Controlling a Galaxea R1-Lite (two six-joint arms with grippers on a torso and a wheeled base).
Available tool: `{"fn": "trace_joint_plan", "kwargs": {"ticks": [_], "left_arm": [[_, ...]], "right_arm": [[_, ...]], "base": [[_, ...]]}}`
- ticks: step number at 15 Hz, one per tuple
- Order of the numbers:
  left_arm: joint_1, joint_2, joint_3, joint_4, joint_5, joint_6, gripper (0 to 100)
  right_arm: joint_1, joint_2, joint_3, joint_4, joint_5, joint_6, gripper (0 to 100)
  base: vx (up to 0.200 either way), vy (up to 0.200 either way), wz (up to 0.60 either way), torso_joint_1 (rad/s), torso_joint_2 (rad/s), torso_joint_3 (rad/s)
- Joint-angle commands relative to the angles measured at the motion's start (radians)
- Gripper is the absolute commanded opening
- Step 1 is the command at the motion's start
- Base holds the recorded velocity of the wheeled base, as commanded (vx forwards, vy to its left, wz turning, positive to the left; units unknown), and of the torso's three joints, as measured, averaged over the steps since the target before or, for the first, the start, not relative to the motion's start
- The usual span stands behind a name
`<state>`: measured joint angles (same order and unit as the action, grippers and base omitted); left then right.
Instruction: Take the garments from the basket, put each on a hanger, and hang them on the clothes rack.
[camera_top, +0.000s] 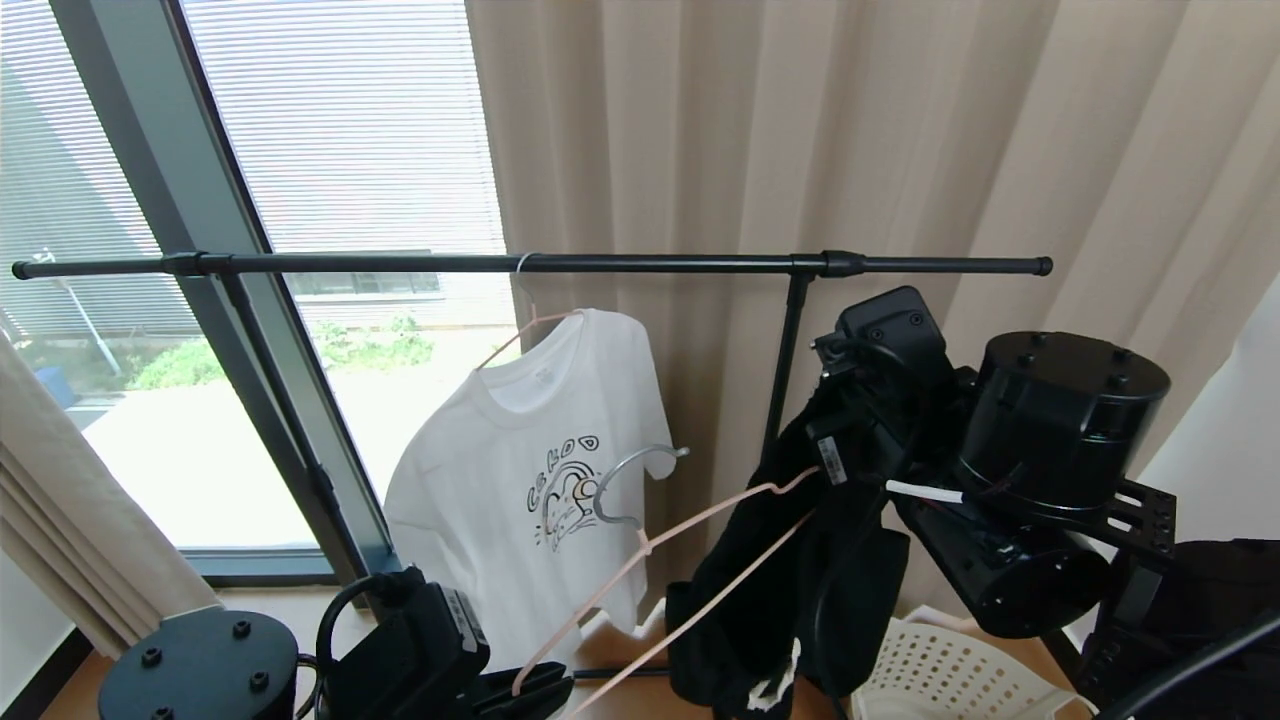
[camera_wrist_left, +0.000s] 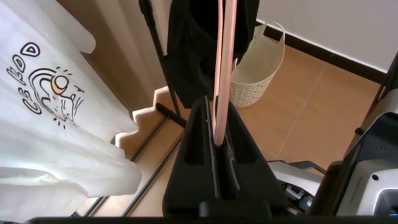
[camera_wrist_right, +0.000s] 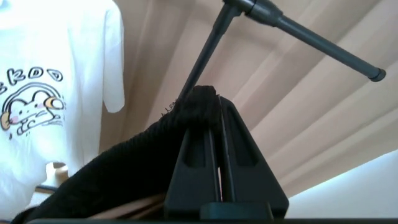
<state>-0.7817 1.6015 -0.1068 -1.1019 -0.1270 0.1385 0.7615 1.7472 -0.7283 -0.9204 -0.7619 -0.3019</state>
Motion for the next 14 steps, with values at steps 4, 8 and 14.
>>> {"fn": "trace_joint_plan", "kwargs": {"ticks": [4,8,14], "left_arm": [[-0.005,0.026,-0.022,-0.009,0.009,-0.037,0],[-0.002,0.058,-0.045,-0.056,0.084,-0.082,0],[-0.010,0.083,-0.045,-0.088,0.119,-0.091,0]], "right_arm": [[0.032,0.017,0.004,-0.005,-0.005,0.000,0],[0.041,0.000,0.004,-0.006,-0.025,0.000,0],[0.117,-0.022,0.027,-0.008,-0.027,0.004,0]], "base": [[0.000,0.000,0.00,0.000,0.00,0.000],[0.000,0.000,0.00,0.000,0.00,0.000],[0.000,0.000,0.00,0.000,0.00,0.000]]}}
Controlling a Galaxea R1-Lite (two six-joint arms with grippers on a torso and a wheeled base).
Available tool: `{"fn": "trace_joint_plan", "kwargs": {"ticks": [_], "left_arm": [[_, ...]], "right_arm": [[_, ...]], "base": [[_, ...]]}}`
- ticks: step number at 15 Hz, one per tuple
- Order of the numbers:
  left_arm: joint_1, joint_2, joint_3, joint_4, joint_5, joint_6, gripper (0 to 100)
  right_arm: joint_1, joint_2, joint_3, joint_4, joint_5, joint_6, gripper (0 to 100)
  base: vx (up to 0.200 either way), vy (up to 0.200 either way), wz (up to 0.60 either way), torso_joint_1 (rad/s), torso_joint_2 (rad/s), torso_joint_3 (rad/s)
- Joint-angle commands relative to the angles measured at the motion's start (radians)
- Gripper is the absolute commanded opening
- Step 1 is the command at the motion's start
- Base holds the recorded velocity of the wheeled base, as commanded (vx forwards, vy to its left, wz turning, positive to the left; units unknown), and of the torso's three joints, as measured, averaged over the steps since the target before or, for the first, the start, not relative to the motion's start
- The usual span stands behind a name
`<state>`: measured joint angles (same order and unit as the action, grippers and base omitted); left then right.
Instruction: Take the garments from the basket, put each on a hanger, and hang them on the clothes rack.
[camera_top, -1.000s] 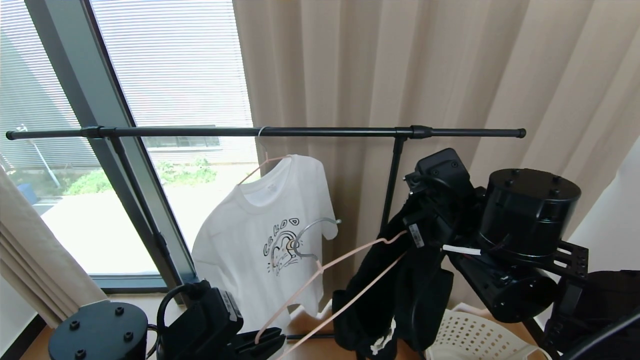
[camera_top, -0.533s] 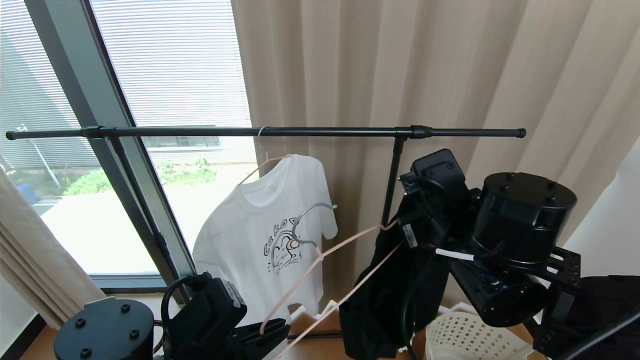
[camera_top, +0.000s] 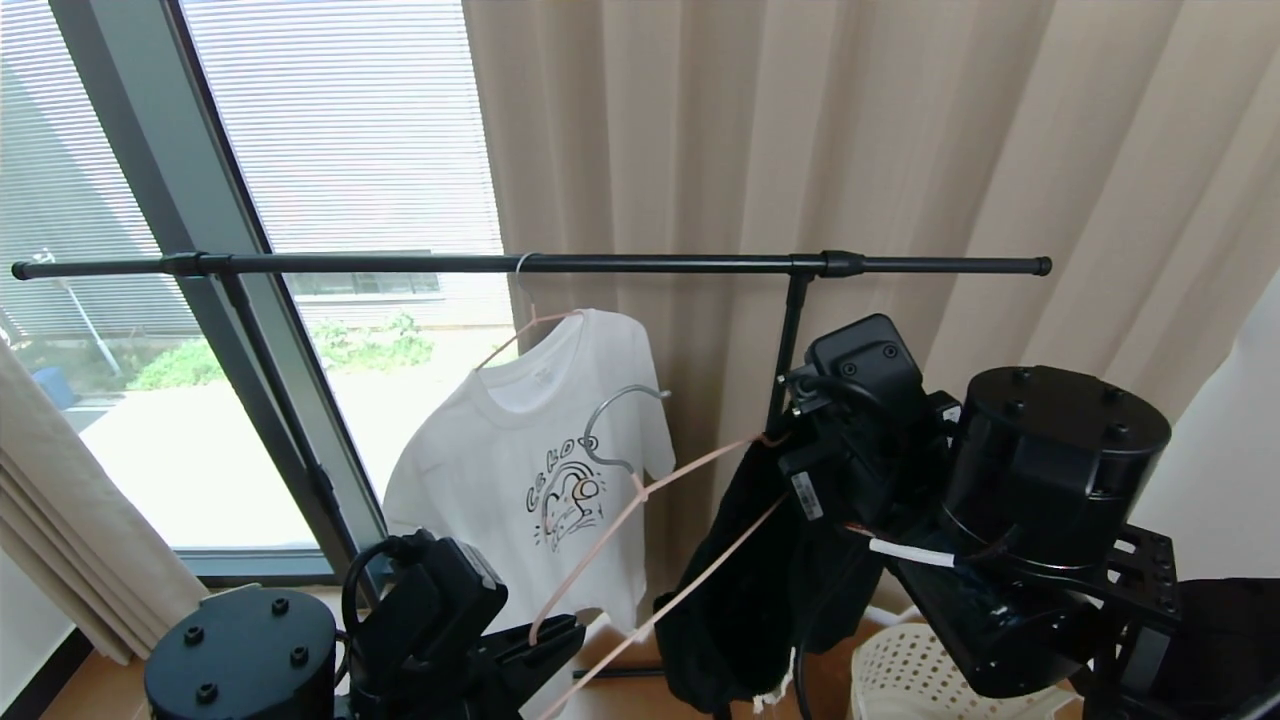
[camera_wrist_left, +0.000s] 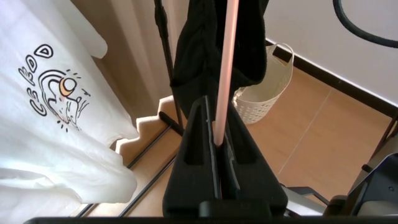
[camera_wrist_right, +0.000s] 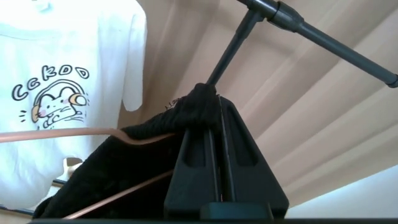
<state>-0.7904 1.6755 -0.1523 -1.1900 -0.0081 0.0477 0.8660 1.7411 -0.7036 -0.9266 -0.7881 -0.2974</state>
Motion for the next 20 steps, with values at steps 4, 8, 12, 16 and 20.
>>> {"fn": "trace_joint_plan", "kwargs": {"ticks": [4,8,12,16,20], "left_arm": [[-0.001,0.021,-0.006,-0.002,0.005,-0.002,0],[-0.009,0.020,-0.003,-0.023,0.005,-0.002,0],[-0.015,0.020,0.000,-0.030,0.005,-0.002,0],[-0.029,0.016,0.004,-0.030,0.005,0.000,0],[-0.043,0.023,0.007,-0.031,0.007,0.000,0]], "right_arm": [[0.076,-0.046,0.007,0.002,0.000,0.001,0],[0.131,-0.037,0.024,0.002,0.000,0.001,0],[0.180,-0.028,0.019,-0.001,0.001,0.031,0],[0.222,-0.015,0.013,-0.003,0.001,0.063,0],[0.269,-0.015,0.003,-0.008,0.001,0.083,0]], "base": [[0.000,0.000,0.00,0.000,0.00,0.000],[0.000,0.000,0.00,0.000,0.00,0.000],[0.000,0.000,0.00,0.000,0.00,0.000],[0.000,0.000,0.00,0.000,0.00,0.000],[0.000,0.000,0.00,0.000,0.00,0.000]]}}
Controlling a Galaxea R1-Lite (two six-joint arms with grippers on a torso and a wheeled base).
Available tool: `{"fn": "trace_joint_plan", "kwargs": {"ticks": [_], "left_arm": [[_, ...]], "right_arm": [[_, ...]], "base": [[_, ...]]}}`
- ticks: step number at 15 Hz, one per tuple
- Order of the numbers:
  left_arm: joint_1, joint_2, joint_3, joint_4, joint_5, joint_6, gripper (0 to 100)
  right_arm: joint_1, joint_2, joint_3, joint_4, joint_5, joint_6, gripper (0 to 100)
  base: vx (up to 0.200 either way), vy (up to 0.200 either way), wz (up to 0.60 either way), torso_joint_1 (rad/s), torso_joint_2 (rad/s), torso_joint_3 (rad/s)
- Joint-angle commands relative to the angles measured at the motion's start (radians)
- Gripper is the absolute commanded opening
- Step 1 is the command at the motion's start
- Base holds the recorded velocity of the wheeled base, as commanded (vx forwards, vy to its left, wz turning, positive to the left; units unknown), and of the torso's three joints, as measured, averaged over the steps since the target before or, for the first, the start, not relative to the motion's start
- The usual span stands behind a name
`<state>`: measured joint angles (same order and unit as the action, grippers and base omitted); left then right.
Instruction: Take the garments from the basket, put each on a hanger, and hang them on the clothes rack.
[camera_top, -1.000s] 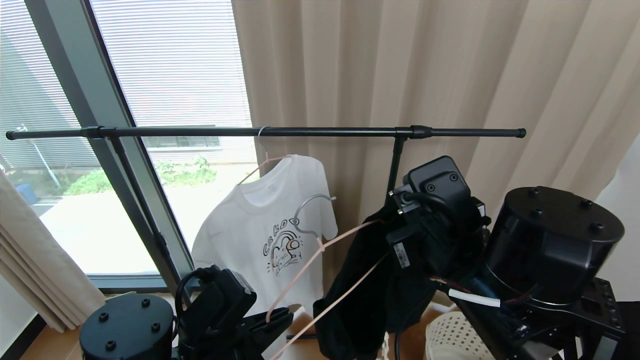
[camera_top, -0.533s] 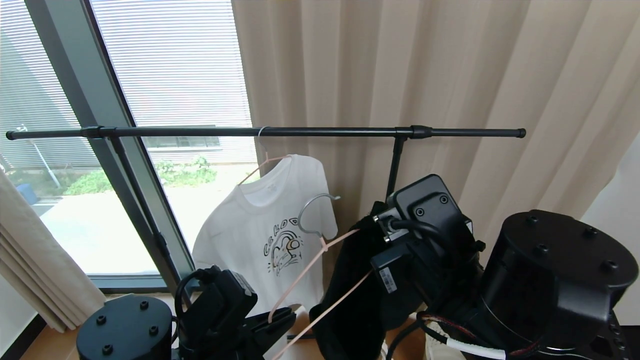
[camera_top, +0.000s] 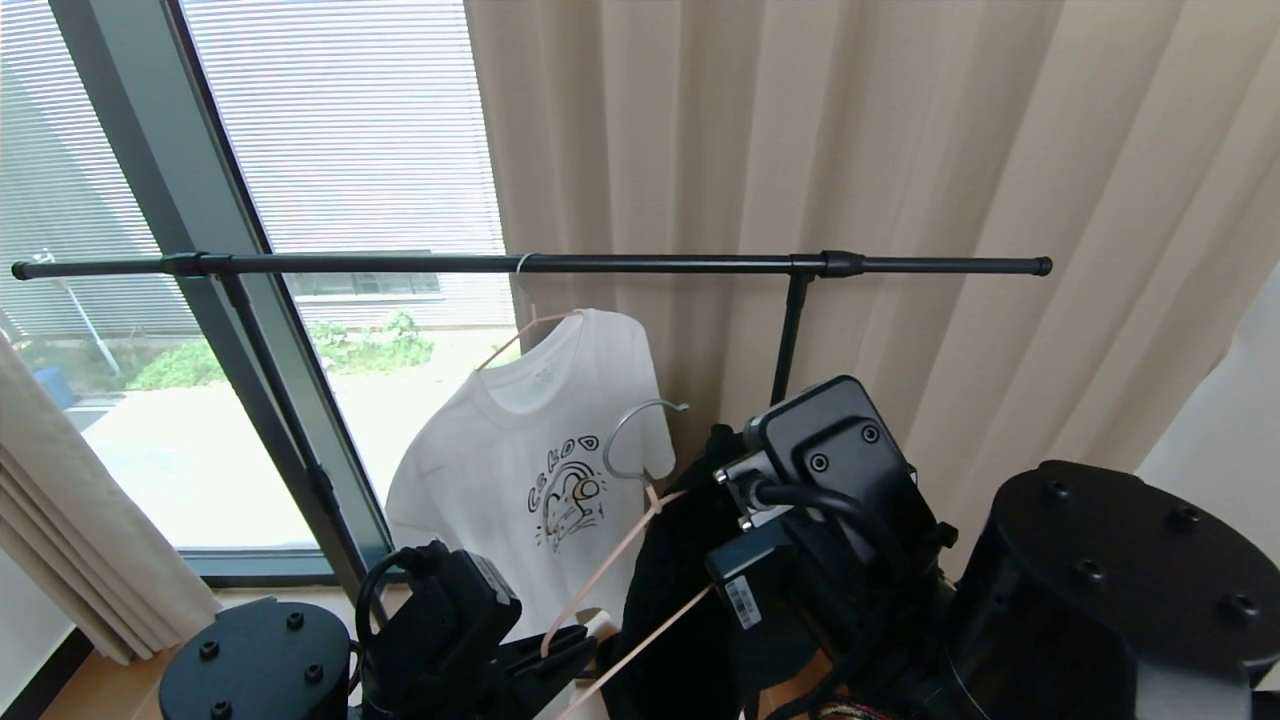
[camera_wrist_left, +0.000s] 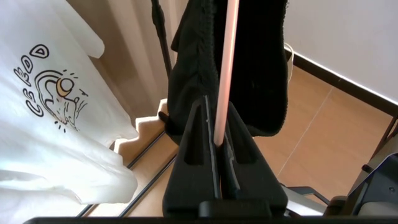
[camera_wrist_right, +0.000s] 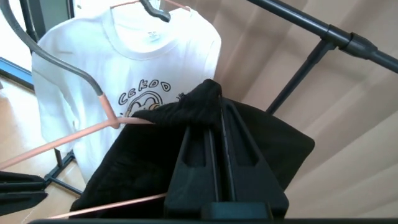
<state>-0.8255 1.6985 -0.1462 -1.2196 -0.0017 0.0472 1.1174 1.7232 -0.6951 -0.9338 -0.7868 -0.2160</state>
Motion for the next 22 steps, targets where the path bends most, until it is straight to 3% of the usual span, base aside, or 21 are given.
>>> {"fn": "trace_joint_plan", "kwargs": {"ticks": [1,4,12,13,22], "left_arm": [[-0.009,0.000,0.000,-0.001,0.000,0.000,0],[-0.009,0.007,0.002,-0.001,0.000,0.000,0],[-0.009,0.010,0.011,-0.024,0.000,0.000,0],[-0.009,0.012,0.011,-0.024,0.000,0.000,0],[-0.023,0.009,0.020,-0.037,-0.001,0.002,0]], "right_arm": [[0.024,0.003,-0.009,0.000,0.000,0.004,0],[0.064,0.013,-0.017,0.000,0.000,0.023,0],[0.061,-0.001,-0.032,0.000,0.000,0.046,0],[0.044,-0.011,-0.032,-0.002,0.000,0.046,100],[-0.028,-0.030,-0.052,0.003,-0.002,0.044,100]], "base": [[0.000,0.000,0.00,0.000,0.00,0.000],[0.000,0.000,0.00,0.000,0.00,0.000],[0.000,0.000,0.00,0.000,0.00,0.000],[0.000,0.000,0.00,0.000,0.00,0.000],[0.000,0.000,0.00,0.000,0.00,0.000]]}}
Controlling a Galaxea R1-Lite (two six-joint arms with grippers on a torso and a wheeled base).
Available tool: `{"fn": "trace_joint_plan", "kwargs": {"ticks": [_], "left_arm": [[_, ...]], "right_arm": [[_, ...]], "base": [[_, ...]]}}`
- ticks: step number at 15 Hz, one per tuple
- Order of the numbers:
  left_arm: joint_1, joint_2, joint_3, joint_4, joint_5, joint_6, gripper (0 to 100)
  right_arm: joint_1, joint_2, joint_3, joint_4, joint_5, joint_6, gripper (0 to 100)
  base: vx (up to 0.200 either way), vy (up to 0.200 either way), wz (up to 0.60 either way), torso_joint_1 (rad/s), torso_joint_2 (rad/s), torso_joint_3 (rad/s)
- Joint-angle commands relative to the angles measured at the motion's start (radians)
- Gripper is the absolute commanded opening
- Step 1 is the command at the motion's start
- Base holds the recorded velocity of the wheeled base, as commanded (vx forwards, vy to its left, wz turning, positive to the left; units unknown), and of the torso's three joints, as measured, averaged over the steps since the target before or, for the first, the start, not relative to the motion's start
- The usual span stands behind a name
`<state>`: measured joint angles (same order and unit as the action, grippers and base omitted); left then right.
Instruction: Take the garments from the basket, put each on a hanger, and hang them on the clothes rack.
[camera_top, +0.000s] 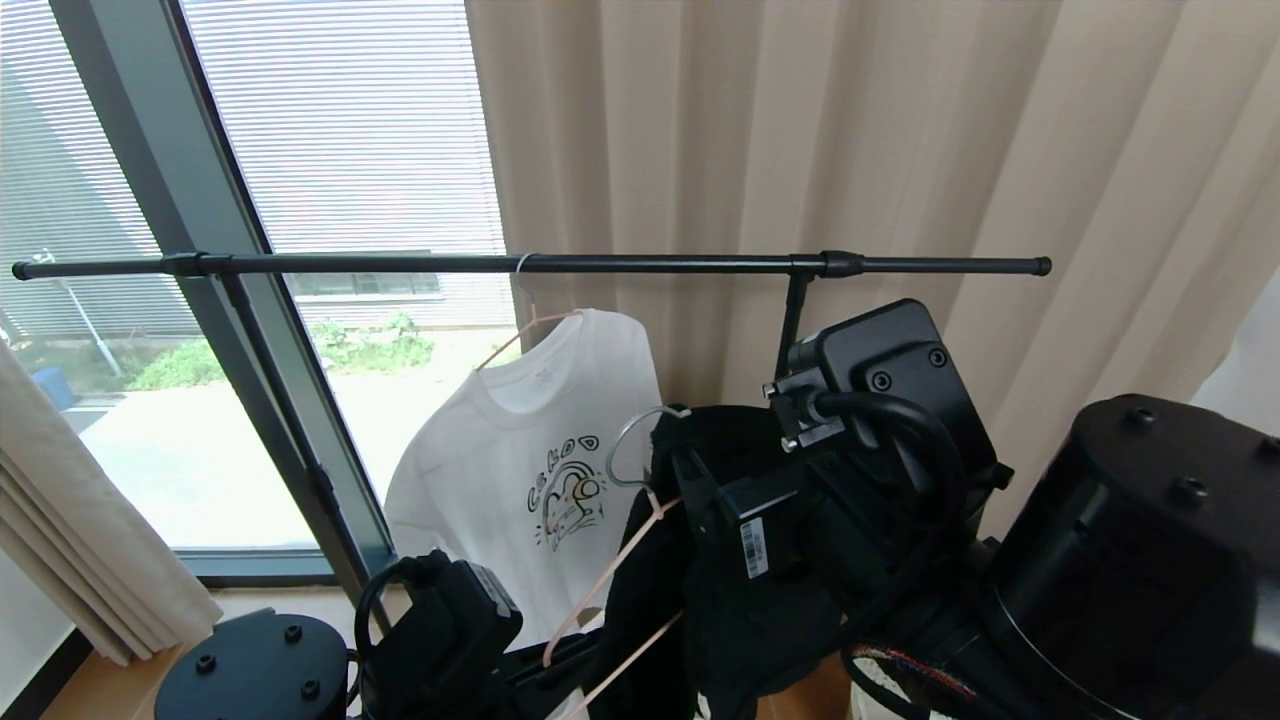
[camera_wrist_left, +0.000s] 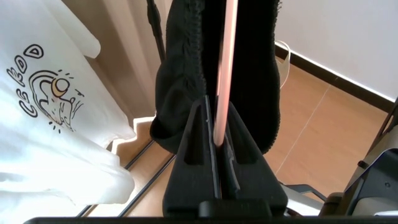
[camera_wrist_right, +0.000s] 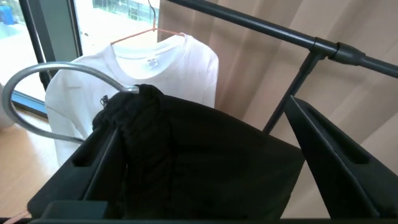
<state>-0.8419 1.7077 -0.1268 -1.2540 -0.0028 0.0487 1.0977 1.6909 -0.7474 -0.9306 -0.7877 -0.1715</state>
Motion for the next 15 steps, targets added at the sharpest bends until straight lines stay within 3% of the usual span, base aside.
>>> {"fn": "trace_joint_plan", "kwargs": {"ticks": [1,15], "left_arm": [[-0.006,-0.002,0.003,-0.008,0.000,0.000,0],[0.030,0.000,0.004,-0.067,0.001,-0.004,0]], "right_arm": [[-0.009,0.004,0.000,0.000,-0.001,0.000,100],[-0.001,0.030,0.017,-0.002,-0.001,0.001,100]], "base": [[0.000,0.000,0.00,0.000,0.00,0.000],[0.000,0.000,0.00,0.000,0.00,0.000]]}}
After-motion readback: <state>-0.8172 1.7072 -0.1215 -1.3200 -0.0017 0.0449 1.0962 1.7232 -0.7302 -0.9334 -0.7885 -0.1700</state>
